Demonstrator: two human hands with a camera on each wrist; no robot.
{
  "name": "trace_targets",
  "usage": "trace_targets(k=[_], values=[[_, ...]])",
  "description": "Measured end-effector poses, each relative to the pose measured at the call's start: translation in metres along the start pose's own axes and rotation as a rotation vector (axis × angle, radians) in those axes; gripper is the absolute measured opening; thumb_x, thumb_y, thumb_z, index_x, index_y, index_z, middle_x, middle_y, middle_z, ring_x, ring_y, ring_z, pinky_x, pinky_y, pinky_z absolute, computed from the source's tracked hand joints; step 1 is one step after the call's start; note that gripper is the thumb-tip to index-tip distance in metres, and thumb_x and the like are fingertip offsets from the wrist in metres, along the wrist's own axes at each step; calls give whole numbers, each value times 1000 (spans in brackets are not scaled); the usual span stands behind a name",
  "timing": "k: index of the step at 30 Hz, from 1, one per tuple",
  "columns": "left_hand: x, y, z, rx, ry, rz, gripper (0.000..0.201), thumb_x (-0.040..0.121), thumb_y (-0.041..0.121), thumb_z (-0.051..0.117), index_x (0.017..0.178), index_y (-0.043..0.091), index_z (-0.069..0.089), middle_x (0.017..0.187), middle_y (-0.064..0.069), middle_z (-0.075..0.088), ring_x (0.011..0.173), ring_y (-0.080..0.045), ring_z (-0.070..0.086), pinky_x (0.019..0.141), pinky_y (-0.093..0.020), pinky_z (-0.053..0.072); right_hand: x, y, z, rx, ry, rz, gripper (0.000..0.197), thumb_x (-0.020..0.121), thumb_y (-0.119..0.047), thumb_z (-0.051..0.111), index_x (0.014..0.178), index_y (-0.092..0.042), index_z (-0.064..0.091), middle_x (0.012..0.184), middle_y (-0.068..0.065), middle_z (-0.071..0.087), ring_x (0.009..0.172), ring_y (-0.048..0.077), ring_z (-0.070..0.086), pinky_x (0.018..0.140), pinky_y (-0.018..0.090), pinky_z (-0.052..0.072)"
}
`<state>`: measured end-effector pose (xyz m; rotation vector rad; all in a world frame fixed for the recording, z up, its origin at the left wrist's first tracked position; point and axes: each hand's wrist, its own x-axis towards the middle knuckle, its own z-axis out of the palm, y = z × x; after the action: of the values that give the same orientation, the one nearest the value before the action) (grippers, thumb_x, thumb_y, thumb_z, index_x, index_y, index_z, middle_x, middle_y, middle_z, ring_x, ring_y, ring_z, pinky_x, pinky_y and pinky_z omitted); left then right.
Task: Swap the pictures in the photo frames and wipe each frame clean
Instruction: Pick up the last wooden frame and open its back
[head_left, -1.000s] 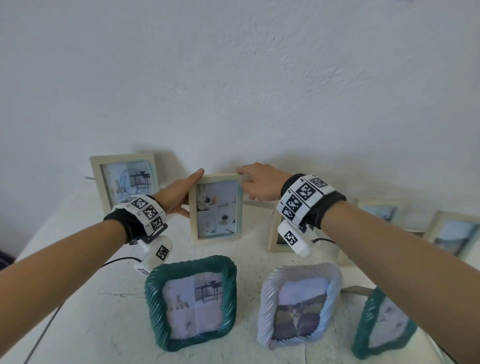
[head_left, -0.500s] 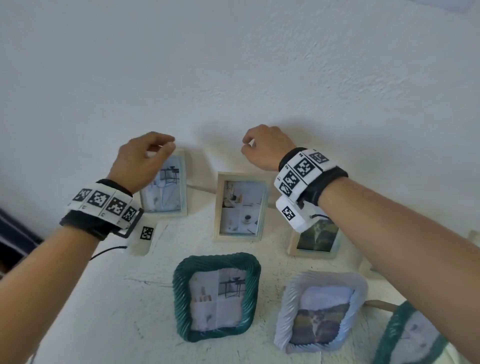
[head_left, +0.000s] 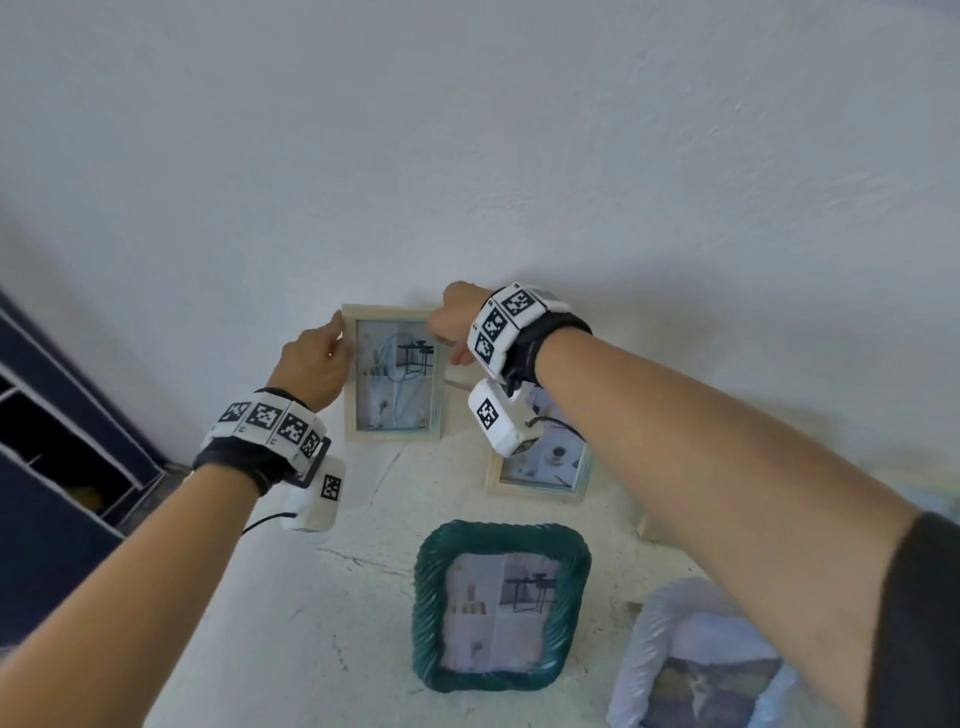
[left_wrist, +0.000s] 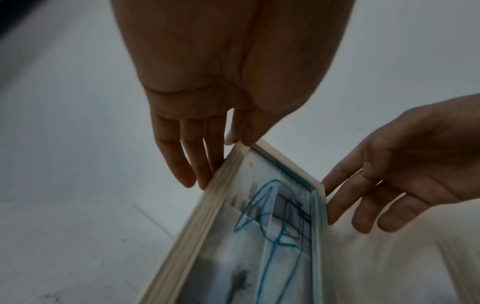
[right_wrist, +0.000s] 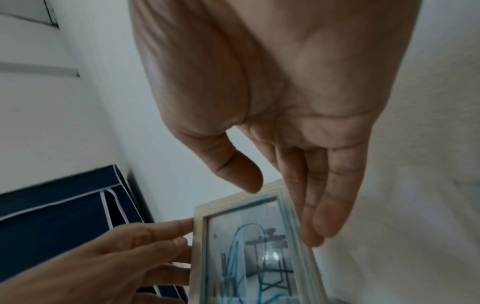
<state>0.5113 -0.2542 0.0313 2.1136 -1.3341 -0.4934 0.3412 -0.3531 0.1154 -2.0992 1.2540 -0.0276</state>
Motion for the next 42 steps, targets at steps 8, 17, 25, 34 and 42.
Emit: trace_targets(k=[8,17,25,34,42], values=[[-23,51,-46,-139,57,217,52,100,21,39,147,42,33,107,-3,66,94,-31,62,90,-49,53,-42,2,-49,332,207,-72,14,83,-7,50,87,-1,62,79,21,63,73,32,64,77,42,56],[-138,175,-64,-387,41,472,49,101,13,44,142,40,44,100,2,68,88,-18,64,83,-38,56,-214,60,-78,607,543,-335,26,93,-17,51,110,-28,66,97,2,72,85,19,65,80,33,54],[-270,209,21,-608,-210,484,45,98,23,52,141,37,45,101,-12,64,85,-30,61,80,-38,57,-375,165,-5,784,453,-398,65,90,-66,41,148,-49,17,147,-35,31,134,-15,28,114,22,22],[-387,208,133,-385,-317,481,57,95,19,58,117,69,44,92,7,62,79,-12,63,69,-27,56,-473,260,94,1209,542,-101,55,90,-52,57,141,-47,38,139,-30,46,132,-5,40,113,34,31],[-466,217,188,-385,-426,239,126,60,75,74,152,41,-4,144,21,38,131,0,39,108,-26,36,-511,280,119,1560,401,16,51,93,-56,51,139,-33,47,136,13,57,124,33,55,102,57,42]])
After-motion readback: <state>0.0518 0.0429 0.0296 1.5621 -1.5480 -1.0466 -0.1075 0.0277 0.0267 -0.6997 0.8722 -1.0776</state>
